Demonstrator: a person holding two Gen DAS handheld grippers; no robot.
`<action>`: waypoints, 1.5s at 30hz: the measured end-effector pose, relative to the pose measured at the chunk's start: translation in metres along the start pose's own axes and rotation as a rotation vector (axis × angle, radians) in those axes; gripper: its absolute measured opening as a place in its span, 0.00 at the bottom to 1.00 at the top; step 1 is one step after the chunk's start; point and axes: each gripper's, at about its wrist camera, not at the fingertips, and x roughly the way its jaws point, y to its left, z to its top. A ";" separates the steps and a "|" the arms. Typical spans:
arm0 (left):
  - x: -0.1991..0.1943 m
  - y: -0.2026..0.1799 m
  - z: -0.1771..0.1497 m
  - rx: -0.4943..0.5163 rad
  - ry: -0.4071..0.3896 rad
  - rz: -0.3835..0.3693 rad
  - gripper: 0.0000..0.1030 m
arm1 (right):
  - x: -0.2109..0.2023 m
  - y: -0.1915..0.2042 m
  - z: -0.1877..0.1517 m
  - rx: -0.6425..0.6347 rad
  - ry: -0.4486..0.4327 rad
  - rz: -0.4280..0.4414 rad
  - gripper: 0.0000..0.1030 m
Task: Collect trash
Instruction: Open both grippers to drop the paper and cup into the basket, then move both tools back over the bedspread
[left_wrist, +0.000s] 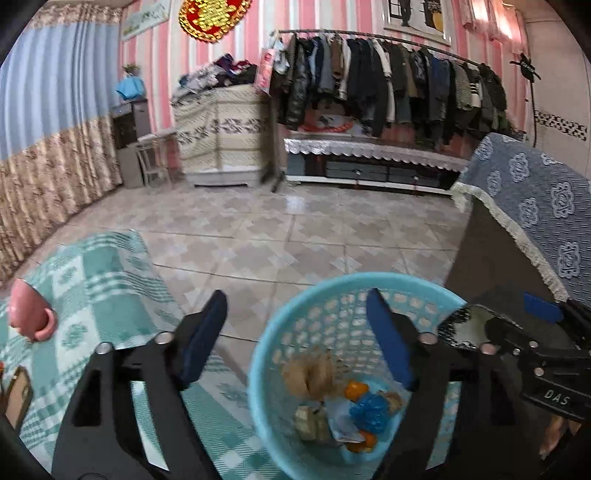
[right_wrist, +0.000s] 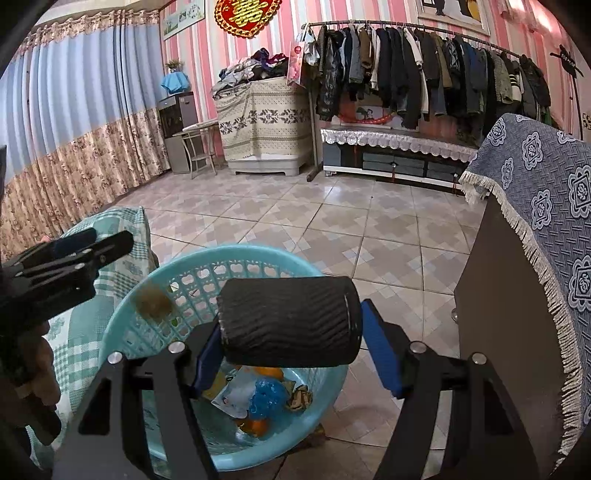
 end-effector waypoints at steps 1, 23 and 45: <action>-0.001 0.003 0.001 -0.005 0.000 0.005 0.77 | 0.000 -0.001 0.000 0.001 0.001 0.002 0.66; -0.079 0.108 -0.005 -0.115 -0.088 0.227 0.95 | 0.027 0.041 0.003 0.013 0.018 0.000 0.84; -0.160 0.191 -0.066 -0.169 -0.090 0.371 0.95 | 0.002 0.123 0.013 -0.076 -0.016 0.016 0.96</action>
